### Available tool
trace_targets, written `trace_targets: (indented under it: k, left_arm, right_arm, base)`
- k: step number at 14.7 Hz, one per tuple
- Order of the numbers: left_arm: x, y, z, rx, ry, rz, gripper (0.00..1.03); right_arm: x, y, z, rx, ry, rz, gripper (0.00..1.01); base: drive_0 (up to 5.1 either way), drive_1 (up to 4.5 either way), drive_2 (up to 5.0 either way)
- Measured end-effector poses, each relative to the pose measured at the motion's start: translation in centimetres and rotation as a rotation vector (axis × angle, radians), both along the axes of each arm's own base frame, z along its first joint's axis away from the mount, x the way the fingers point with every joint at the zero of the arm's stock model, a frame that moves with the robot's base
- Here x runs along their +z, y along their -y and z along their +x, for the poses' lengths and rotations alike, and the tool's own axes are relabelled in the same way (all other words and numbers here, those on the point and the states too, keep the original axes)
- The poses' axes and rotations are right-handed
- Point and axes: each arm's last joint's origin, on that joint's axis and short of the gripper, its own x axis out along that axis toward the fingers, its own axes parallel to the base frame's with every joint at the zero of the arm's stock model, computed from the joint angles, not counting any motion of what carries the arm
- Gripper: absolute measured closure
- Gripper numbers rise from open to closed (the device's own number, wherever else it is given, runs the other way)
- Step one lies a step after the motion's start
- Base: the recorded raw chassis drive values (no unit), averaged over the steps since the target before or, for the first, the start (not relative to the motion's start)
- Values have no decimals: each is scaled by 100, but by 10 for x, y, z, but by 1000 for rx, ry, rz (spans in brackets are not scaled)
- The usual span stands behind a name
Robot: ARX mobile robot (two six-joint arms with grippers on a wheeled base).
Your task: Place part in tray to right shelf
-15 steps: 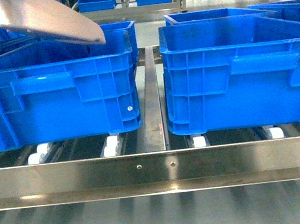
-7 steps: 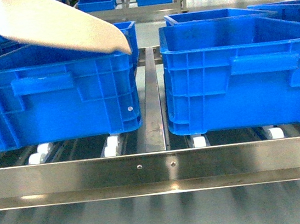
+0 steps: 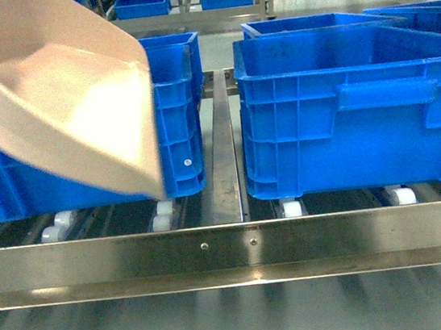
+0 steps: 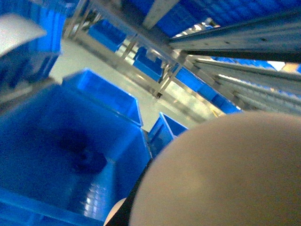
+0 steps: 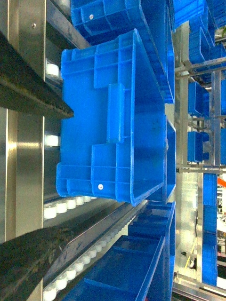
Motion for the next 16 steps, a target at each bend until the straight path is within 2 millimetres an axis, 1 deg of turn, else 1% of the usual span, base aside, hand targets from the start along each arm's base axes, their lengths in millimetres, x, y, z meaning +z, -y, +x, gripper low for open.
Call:
trace_targets:
  k: [1, 2, 3, 4, 5, 9, 10, 11, 12, 13, 15, 16]
  left_arm:
    - [-15, -2, -33, -1, 55, 270, 90]
    - [-29, -8, -57, 19, 76, 352, 90]
    - [-33, -13, -65, 13, 84, 383, 90]
    - [-38, -18, -73, 26, 87, 401, 90]
    - [-43, -21, -80, 39, 84, 409, 90]
    - [-52, -21, -93, 54, 81, 459, 90]
    - [-56, -21, -100, 58, 74, 481, 90]
    - [-86, -23, -110, 55, -65, 519, 90]
    - [-94, -24, -117, 57, -72, 531, 90]
    - [-90, -24, -121, 64, -59, 539, 90]
    - [-97, -23, -130, 52, -65, 540, 90]
    - [-97, -23, -134, 54, -61, 540, 90]
  right_arm:
    - [-5, 0, -6, 0, -5, 0, 58]
    - [-9, 0, -10, 0, 30, 0, 84]
    - [-12, 0, -11, 0, 3, 0, 93]
    - [-12, 0, -12, 0, 4, -2, 100]
    - [-11, 0, -14, 0, 11, 0, 99]
    - [-10, 0, -17, 0, 19, 0, 99]
    - [-11, 0, -18, 0, 11, 0, 99]
    - [-10, 0, -20, 0, 14, -1, 99]
    - [-10, 0, -22, 0, 21, 0, 99]
    - [-10, 0, -22, 1, 18, 0, 99]
    - [-10, 0, -25, 0, 17, 0, 99]
    - [-10, 0, -25, 0, 18, 0, 99]
  base:
    - [0, 0, 0]
    - [0, 0, 0]
    - [0, 0, 0]
    - [0, 0, 0]
    - [0, 0, 0]
    - [0, 0, 0]
    - [0, 0, 0]
    - [0, 0, 0]
    - [0, 0, 0]
    - [0, 0, 0]
    - [0, 0, 0]
    - [0, 0, 0]
